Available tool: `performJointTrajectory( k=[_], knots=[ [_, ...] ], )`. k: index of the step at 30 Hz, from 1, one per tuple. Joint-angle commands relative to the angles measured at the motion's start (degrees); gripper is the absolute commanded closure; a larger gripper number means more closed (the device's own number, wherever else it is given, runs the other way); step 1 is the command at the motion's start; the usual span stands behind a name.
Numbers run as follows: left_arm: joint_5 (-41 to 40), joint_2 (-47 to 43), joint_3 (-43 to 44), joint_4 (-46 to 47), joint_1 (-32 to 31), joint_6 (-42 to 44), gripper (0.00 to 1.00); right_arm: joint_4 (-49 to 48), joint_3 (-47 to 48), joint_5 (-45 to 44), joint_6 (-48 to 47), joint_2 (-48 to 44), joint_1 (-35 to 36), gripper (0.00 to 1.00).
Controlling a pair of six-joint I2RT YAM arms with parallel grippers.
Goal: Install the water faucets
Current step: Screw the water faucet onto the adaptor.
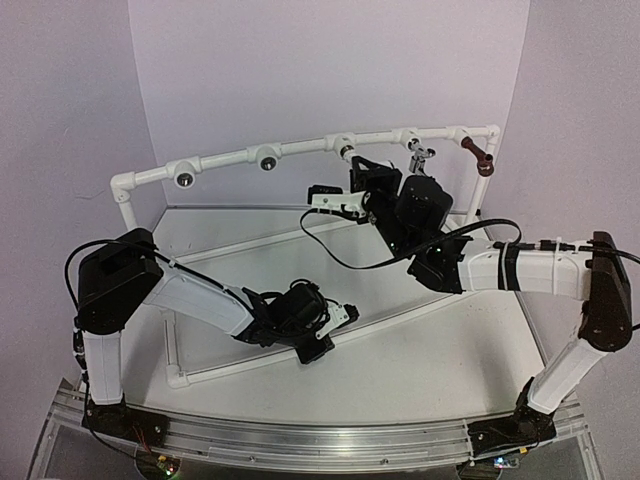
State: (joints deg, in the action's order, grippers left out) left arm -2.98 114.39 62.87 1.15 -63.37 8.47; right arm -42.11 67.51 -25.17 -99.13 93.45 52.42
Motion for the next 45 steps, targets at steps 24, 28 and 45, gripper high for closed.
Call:
performJointTrajectory(
  k=[24,28,45],
  knots=[
    [-1.0,5.1,-10.9,-6.1,-6.6,-12.8,1.00,13.6,5.0,-4.5,12.6,-5.8,4.6,1.00],
    [-0.9,5.2,-11.0,-6.2,-6.6,-13.2,1.00,15.8,6.2,-3.9,14.9,-6.1,4.6,1.00],
    [-1.5,6.4,-11.3,-5.7,-6.6,-15.3,1.00,16.4,6.7,-2.8,16.7,-5.7,2.8,1.00]
  ],
)
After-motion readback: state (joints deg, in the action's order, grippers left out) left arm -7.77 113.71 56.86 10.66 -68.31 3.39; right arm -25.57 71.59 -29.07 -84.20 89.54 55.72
